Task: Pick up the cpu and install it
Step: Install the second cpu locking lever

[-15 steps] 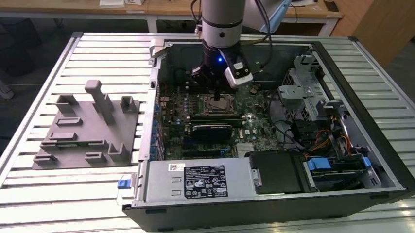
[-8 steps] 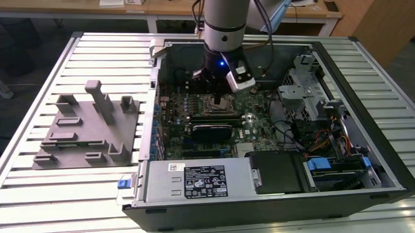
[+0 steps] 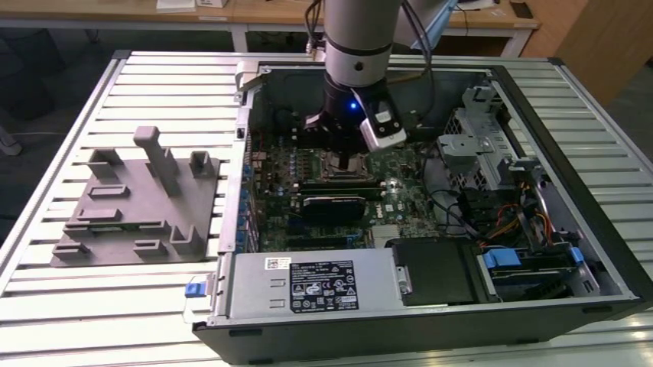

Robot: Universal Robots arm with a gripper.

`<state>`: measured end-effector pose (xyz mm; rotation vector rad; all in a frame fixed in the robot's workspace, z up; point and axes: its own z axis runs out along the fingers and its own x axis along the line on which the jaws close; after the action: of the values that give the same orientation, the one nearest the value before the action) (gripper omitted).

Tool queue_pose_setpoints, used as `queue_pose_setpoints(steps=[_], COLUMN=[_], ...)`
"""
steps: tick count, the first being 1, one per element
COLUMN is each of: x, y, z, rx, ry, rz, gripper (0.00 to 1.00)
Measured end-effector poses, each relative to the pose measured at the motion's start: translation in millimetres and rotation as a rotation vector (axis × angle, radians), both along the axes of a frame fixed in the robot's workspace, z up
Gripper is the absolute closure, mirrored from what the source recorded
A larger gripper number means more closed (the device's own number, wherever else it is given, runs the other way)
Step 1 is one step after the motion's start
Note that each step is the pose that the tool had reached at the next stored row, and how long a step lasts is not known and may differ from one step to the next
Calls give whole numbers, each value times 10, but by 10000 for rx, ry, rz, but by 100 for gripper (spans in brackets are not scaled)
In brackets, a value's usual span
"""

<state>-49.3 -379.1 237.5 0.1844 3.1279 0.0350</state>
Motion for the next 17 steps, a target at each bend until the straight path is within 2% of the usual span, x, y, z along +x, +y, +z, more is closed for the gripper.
queue_pose_setpoints(steps=[4,10,17], x=[16,16,3], y=[-26,-27,-32], z=[-1,0,-9], rx=[21,28,26], ry=[101,102,103], rz=[-1,45,749], gripper=[89,89,89])
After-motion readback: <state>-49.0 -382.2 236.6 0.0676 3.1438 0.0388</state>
